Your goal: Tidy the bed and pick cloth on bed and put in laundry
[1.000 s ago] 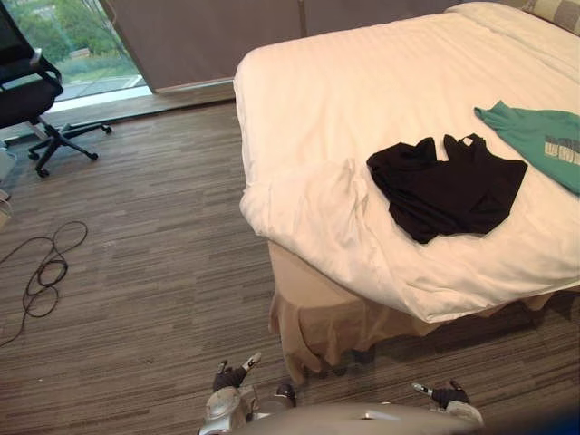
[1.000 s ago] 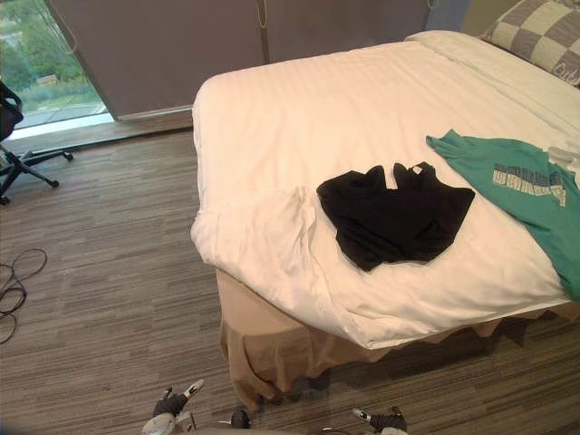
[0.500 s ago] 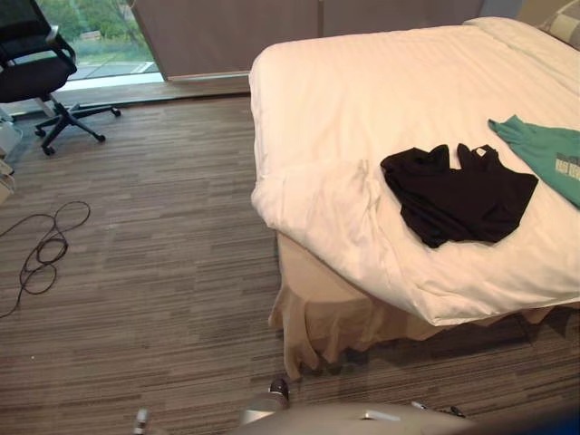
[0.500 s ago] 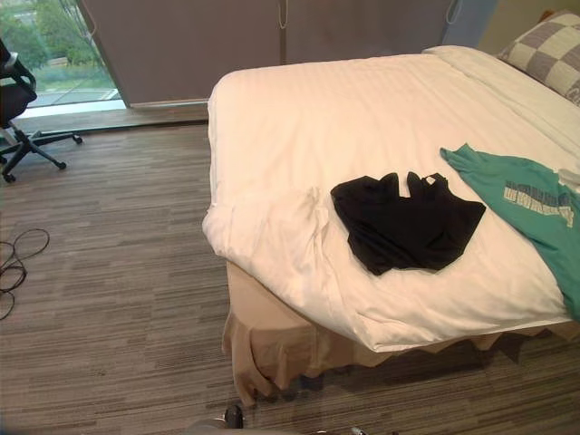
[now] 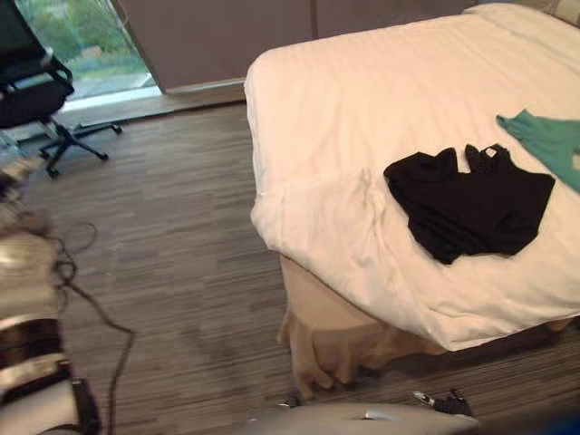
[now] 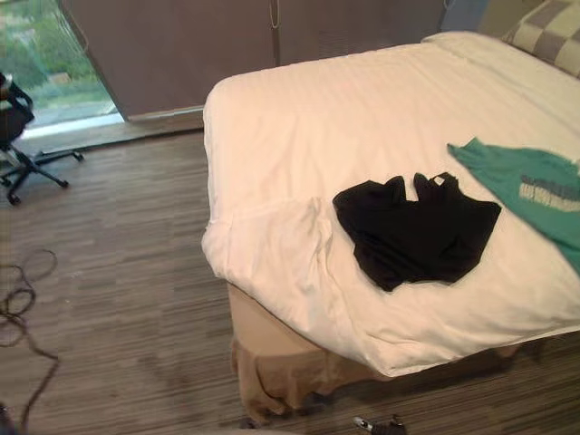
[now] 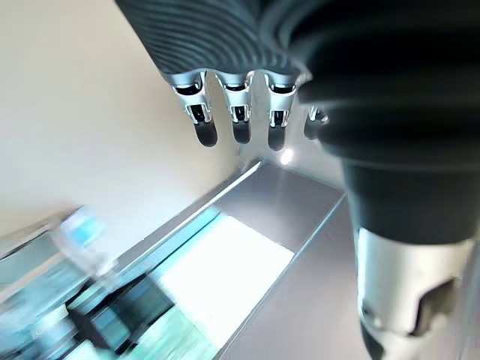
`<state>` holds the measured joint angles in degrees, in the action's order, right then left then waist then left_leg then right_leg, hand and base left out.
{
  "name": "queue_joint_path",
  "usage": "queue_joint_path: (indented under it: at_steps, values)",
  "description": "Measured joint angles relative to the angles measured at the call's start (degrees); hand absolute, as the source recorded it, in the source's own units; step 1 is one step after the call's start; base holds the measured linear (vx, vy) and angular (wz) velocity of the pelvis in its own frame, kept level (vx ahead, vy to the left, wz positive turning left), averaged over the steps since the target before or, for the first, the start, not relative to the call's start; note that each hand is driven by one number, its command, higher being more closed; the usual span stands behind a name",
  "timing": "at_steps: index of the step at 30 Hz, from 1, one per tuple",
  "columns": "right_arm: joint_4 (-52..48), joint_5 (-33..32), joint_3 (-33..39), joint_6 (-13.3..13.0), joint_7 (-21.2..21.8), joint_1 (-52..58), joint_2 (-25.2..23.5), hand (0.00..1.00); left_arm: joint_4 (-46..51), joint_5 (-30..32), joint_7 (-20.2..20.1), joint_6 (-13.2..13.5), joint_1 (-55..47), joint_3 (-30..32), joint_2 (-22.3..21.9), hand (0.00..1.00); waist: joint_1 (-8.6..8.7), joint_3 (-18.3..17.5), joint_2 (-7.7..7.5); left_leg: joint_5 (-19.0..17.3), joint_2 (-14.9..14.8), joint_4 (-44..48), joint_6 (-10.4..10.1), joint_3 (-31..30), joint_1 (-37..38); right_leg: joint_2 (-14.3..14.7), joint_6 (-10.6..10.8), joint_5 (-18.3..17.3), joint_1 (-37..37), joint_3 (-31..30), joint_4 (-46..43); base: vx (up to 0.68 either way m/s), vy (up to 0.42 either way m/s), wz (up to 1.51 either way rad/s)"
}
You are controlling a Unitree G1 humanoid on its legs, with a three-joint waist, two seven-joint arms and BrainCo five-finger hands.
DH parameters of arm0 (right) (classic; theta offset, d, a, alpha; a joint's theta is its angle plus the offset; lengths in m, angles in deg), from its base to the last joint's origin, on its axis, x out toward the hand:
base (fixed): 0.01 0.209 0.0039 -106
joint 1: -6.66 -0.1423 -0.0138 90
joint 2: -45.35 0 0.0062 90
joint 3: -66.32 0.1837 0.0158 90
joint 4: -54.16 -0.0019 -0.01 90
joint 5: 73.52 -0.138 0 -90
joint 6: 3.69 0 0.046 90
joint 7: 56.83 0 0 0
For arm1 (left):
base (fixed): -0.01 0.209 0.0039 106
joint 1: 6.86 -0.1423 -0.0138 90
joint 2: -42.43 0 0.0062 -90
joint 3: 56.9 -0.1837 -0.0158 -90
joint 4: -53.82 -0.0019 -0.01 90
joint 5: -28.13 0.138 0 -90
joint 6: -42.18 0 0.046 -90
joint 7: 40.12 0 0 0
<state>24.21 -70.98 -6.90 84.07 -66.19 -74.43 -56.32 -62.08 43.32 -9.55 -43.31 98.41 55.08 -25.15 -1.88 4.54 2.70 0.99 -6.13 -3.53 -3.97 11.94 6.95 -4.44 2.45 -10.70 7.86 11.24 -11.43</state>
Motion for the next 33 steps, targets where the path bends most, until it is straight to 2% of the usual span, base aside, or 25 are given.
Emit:
queue_joint_path:
  at_steps: [1,2,3,4,5,6,8,9,11,13,16,18,19,22,23,29,33]
  values:
    - [-0.1,0.0,0.4,0.0,0.0,0.1,0.1,0.00,0.1,0.1,0.0,-0.4,0.3,-0.4,-0.6,0.00,-0.04,0.1,0.32,0.0,-1.6,0.1,0.0,-0.3,-0.1,1.4,-0.6,-1.3,-1.5,-0.9,-0.3,-0.01,-0.110,-0.16]
    - [-0.4,0.0,1.2,0.0,-0.2,0.0,-0.5,0.00,0.2,0.1,0.1,-1.3,1.8,-0.2,-1.5,0.00,-0.50,0.1,-0.56,0.0,-3.2,0.3,0.0,-0.1,0.0,3.7,-0.7,1.4,-0.5,-1.3,13.1,0.02,-0.138,-0.17]
    - [-0.5,0.0,2.0,-0.1,-0.3,0.0,-1.7,0.00,0.9,0.2,0.1,-1.8,3.7,-0.7,-1.3,0.00,-0.47,0.5,-3.25,-1.1,-2.5,0.7,-1.6,-0.2,-0.1,2.3,0.4,9.8,-2.7,-1.1,15.2,0.02,-0.150,0.08]
    - [-0.1,0.0,2.8,0.0,-0.4,-0.1,-2.0,0.00,1.7,1.0,0.0,-2.0,4.1,-2.2,-2.0,0.00,0.76,0.3,-2.67,-2.1,-3.8,0.6,-2.8,-1.1,0.0,3.6,-0.4,8.8,-2.4,-0.9,14.5,0.04,-0.154,0.11]
    - [0.3,0.0,3.1,0.1,-0.4,-0.1,-2.0,0.00,2.3,2.0,-0.3,-2.0,4.3,-3.4,-2.0,0.00,1.22,0.4,-2.53,-2.1,-4.1,0.6,-2.8,-1.1,0.0,4.0,-0.4,8.8,-2.8,-1.1,14.5,0.03,-0.129,-0.05]
    - [0.5,0.0,3.5,0.1,-0.4,0.0,-1.4,0.00,2.9,3.7,-0.3,-1.9,5.1,-4.8,-2.0,0.00,1.55,0.9,-1.69,-2.1,-4.4,0.7,-2.8,-0.7,-0.1,4.4,-0.6,8.6,-3.4,-2.1,14.5,0.01,-0.081,-0.29]
    - [0.4,0.0,4.3,0.3,-0.4,0.1,-0.9,0.00,2.6,4.9,-0.5,-2.2,7.9,-7.5,-2.0,0.00,2.15,1.7,-0.19,-2.1,-4.2,0.7,-2.8,0.1,-0.2,4.4,-1.0,8.8,-3.7,-2.9,14.6,-0.02,-0.027,-0.30]
    - [0.5,0.0,5.0,0.7,-0.4,0.2,-0.8,0.00,2.4,6.3,-0.7,-2.4,10.2,-9.5,-2.0,0.00,2.69,2.2,1.21,-2.1,-3.8,0.6,-2.8,0.3,-0.5,4.3,-1.2,9.0,-4.3,-3.7,14.5,-0.05,0.024,-0.23]
    - [0.4,0.0,5.4,0.7,-0.4,0.3,0.1,0.00,1.9,8.5,-0.7,-2.7,14.1,-11.8,-1.9,0.00,3.44,2.4,2.50,-2.1,-3.4,0.6,-2.8,0.7,-1.4,4.0,-1.8,9.5,-5.9,-4.9,14.5,-0.04,0.038,-0.30]
    - [0.4,0.0,5.2,0.7,-0.4,0.2,0.1,0.00,-0.2,9.9,-0.9,-2.7,18.4,-14.5,-1.9,0.00,4.31,2.3,2.70,-2.1,-3.2,0.6,-2.8,1.7,-1.9,3.9,-1.7,10.0,-6.8,-5.7,14.5,-0.04,0.038,-0.27]
    - [0.4,0.0,5.2,0.8,-0.4,0.2,-0.3,0.00,-4.7,12.3,-2.5,-3.0,22.8,-20.1,-1.9,0.00,6.09,2.8,2.19,-2.1,-3.1,0.3,-2.8,2.3,-2.2,3.9,-1.8,10.9,-7.8,-6.5,14.9,-0.05,0.021,-0.24]
    - [0.3,0.0,5.1,0.7,-0.5,0.1,-0.4,0.00,-7.1,13.6,-3.4,-3.0,23.9,-22.5,-1.9,0.00,6.42,2.8,2.14,-2.2,-2.9,0.1,-2.5,3.4,-2.9,3.9,-1.6,11.7,-9.3,-7.7,15.3,-0.07,0.023,-0.32]
    - [0.0,0.0,5.2,0.7,-0.6,0.0,-0.4,0.00,-7.8,13.6,-4.0,-3.1,24.2,-23.3,-1.9,0.00,7.27,3.1,2.31,-2.4,-2.8,0.0,-2.3,3.3,-3.9,3.8,-1.5,12.4,-10.2,-7.9,15.9,-0.06,0.026,-0.19]
    - [-0.7,0.0,5.2,0.7,-1.1,-0.1,-0.6,0.00,-10.6,13.8,-5.5,-3.1,25.6,-26.5,-1.9,0.00,7.89,4.4,2.46,-2.4,-2.4,-0.6,-2.3,3.5,-4.9,3.7,-1.3,13.8,-11.7,-8.9,16.7,-0.06,0.021,-0.17]
    - [-0.7,0.0,5.2,0.7,-1.2,-0.1,-0.6,0.00,-11.4,13.8,-5.8,-3.0,25.8,-27.5,-1.9,0.00,8.58,4.6,2.52,-2.4,-2.3,-0.6,-2.3,3.4,-5.5,3.6,-1.3,14.0,-12.4,-8.9,16.7,-0.05,0.013,-0.10]
    - [-2.1,0.0,5.3,0.6,-2.1,-0.2,-0.9,0.00,-14.7,16.1,-8.3,-2.9,27.8,-32.5,-2.2,0.00,8.89,6.6,3.54,-2.3,-2.0,-0.8,-2.2,4.9,-6.3,3.5,-1.0,14.6,-14.1,-10.1,16.7,-0.02,0.007,-0.13]
    - [-3.0,-0.1,5.1,0.6,-2.2,-0.5,-1.1,0.00,-16.5,16.4,-10.7,-2.8,30.7,-35.3,-4.7,0.00,9.03,7.6,4.09,-2.1,-1.8,-1.3,-2.0,6.2,-7.9,3.4,-0.8,15.1,-16.6,-11.0,16.7,0.02,0.013,-0.13]
